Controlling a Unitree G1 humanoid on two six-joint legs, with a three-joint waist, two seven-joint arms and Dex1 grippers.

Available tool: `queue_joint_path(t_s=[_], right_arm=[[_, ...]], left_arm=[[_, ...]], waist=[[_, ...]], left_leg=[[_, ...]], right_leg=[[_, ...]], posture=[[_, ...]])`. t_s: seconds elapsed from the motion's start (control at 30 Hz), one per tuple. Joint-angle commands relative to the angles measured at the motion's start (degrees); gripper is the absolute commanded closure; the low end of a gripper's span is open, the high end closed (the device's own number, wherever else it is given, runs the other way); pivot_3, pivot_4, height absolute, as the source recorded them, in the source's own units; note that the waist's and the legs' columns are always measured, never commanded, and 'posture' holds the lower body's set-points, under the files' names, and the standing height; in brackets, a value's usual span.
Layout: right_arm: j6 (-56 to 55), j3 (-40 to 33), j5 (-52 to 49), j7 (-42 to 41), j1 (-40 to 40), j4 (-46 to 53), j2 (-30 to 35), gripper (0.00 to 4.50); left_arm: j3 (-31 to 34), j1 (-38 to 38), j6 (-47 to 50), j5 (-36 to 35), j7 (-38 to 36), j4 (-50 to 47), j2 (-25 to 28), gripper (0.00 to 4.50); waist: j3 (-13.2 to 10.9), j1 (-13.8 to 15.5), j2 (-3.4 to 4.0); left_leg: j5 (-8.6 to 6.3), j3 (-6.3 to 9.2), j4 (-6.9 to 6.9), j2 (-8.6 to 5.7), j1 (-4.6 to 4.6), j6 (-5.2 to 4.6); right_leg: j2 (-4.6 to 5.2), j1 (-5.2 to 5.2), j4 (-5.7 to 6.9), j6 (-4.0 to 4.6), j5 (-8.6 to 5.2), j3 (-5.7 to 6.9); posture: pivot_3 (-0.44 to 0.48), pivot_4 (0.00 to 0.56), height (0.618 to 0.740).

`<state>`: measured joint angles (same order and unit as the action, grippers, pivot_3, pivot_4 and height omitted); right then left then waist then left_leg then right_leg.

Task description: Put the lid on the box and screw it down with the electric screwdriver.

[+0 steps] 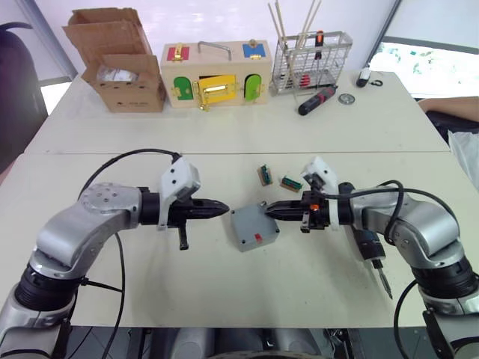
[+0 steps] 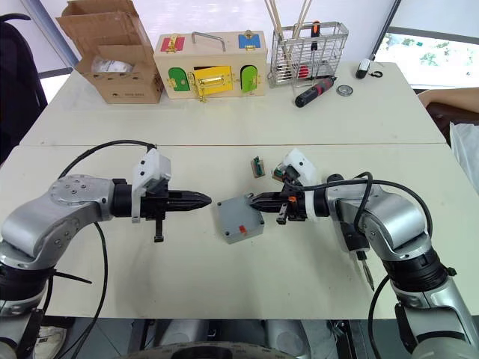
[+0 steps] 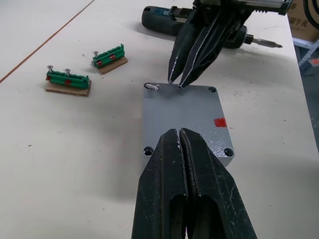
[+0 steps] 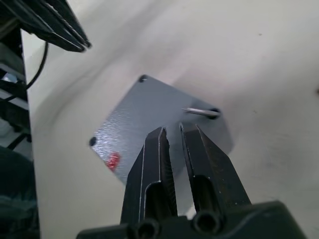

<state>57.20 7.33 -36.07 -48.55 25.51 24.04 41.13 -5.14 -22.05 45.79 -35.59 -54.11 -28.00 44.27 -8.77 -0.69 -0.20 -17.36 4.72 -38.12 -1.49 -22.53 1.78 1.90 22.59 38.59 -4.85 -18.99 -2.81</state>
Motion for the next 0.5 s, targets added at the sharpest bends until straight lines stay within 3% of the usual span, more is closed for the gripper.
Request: queue_joint_path(t_s=[0.03, 0.17, 0.23, 0.27, 0.5], right_arm=[[-0.8, -2.5, -1.4, 1.3, -0.2, 3.2, -1.0, 4.06], [-1.1, -2.5, -1.1, 2.8, -0.4, 4.3, -1.4, 2.79], [-2.0, -2.4, -0.5, 3.6, -0.3, 4.4, -1.7, 1.64], [-3.3, -1.9, 0.4, 3.6, -0.3, 4.5, -1.6, 1.27], [-11.2, 2.3, 7.3, 4.2, -1.8, 5.0, -1.7, 1.27]], left_arm=[[0.5, -0.1, -1.0, -0.1, -0.2, -0.6, -0.1, 4.5], [0.6, 0.1, -0.9, -0.3, -0.3, -0.7, 0.2, 4.5], [0.7, 0.0, -0.8, -0.4, -0.4, -0.7, 0.2, 4.5], [0.7, 0.0, -0.7, -0.4, -0.4, -0.7, 0.3, 4.5], [0.7, -0.4, -0.4, -0.5, -0.7, -0.4, 0.3, 4.5]], waist=[[0.0, 0.0, 0.0], [0.0, 0.0, 0.0], [0.0, 0.0, 0.0], [0.0, 0.0, 0.0], [0.0, 0.0, 0.0]], left_leg=[[0.0, 0.0, 0.0, 0.0, 0.0, 0.0], [0.0, 0.0, 0.0, 0.0, 0.0, 0.0], [0.0, 0.0, 0.0, 0.0, 0.0, 0.0], [0.0, 0.0, 0.0, 0.0, 0.0, 0.0], [0.0, 0.0, 0.0, 0.0, 0.0, 0.0]], right_leg=[[0.0, 0.0, 0.0, 0.0, 0.0, 0.0], [0.0, 0.0, 0.0, 0.0, 0.0, 0.0], [0.0, 0.0, 0.0, 0.0, 0.0, 0.0], [0.0, 0.0, 0.0, 0.0, 0.0, 0.0], [-0.01, 0.01, 0.0, 0.0, 0.0, 0.0]], posture=[[0.0, 0.15, 0.74], [0.0, 0.15, 0.74], [0.0, 0.15, 0.74], [0.0, 0.15, 0.74], [0.0, 0.15, 0.74]])
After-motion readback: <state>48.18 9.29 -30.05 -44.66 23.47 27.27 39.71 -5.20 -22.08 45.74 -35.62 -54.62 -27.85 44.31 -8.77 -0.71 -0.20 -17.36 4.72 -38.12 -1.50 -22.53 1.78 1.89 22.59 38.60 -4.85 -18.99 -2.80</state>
